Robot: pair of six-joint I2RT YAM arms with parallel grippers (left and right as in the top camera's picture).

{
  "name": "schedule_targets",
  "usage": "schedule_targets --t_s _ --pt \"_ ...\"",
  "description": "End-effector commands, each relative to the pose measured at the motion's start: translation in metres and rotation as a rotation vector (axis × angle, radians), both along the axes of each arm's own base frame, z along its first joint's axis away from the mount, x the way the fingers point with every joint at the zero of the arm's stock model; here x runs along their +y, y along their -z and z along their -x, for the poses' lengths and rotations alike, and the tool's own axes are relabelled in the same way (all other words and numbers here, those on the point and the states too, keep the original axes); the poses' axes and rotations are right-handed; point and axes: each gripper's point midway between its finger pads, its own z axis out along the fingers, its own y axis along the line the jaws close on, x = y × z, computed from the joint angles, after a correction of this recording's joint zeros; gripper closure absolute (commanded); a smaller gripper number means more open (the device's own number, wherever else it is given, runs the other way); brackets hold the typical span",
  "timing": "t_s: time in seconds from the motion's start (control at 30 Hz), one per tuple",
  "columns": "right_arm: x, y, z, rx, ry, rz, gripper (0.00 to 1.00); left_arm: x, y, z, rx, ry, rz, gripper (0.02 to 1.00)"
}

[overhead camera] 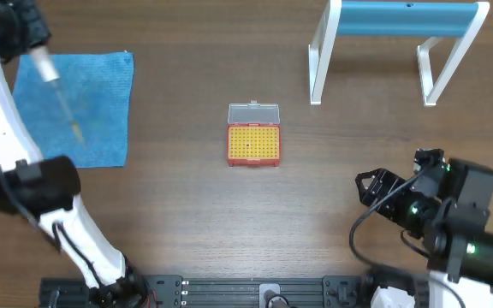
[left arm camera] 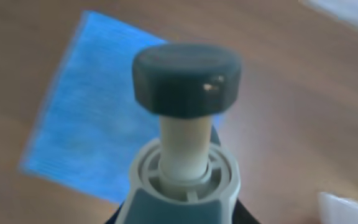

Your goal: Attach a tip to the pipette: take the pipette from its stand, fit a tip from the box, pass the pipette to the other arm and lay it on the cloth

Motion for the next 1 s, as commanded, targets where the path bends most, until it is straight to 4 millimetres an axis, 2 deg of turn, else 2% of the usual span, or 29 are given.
schedule_targets --t_s 0.03,0.07,0.1,0.17,0.23,0.33,0.4,0.47,0.57,0.67,0.77,0.9,1.0 --pt "-0.009 0.01 0.002 0.088 0.107 -0.018 0.174 0.058 0.098 -0.012 0.265 -0.033 -0.127 0.993" --pt "-0.011 0.01 0.002 0.09 0.133 -0.014 0.174 0.061 0.109 -0.012 0.296 -0.024 -0.139 0.993" --pt "-0.013 0.007 0.003 0.082 0.158 -0.011 0.174 0.066 0.133 -0.014 0.361 0.033 -0.167 0.991" --pt "-0.012 0.004 0.005 0.068 0.187 -0.026 0.174 0.073 0.168 -0.021 0.404 0.059 -0.164 0.989" --pt "-0.011 -0.001 0.007 0.051 0.228 -0.051 0.172 0.079 0.19 -0.028 0.421 0.104 -0.178 0.993" --pt "-0.008 -0.007 0.009 0.028 0.246 -0.077 0.174 0.082 0.202 -0.042 0.395 0.146 -0.197 0.989" --pt "-0.007 -0.008 0.009 0.025 0.259 -0.091 0.172 0.073 0.215 -0.049 0.367 0.201 -0.145 0.991" --pt "-0.005 -0.009 0.009 0.023 0.255 -0.102 0.172 0.069 0.229 -0.048 0.391 0.23 -0.134 0.991" --pt "-0.003 -0.009 0.009 0.022 0.249 -0.11 0.172 0.049 0.239 -0.056 0.367 0.329 -0.083 0.991" --pt "-0.003 -0.01 0.009 0.022 0.247 -0.113 0.172 0.043 0.243 -0.06 0.344 0.352 -0.057 0.991" --pt "-0.003 -0.01 0.009 0.022 0.247 -0.113 0.172 0.039 0.245 -0.06 0.341 0.364 -0.039 0.989" --pt "-0.003 -0.01 0.009 0.022 0.247 -0.112 0.172 0.039 0.261 -0.047 0.399 0.362 -0.022 0.991" --pt "-0.002 -0.01 0.009 0.022 0.246 -0.114 0.172 0.038 0.262 -0.047 0.398 0.363 -0.022 0.991"
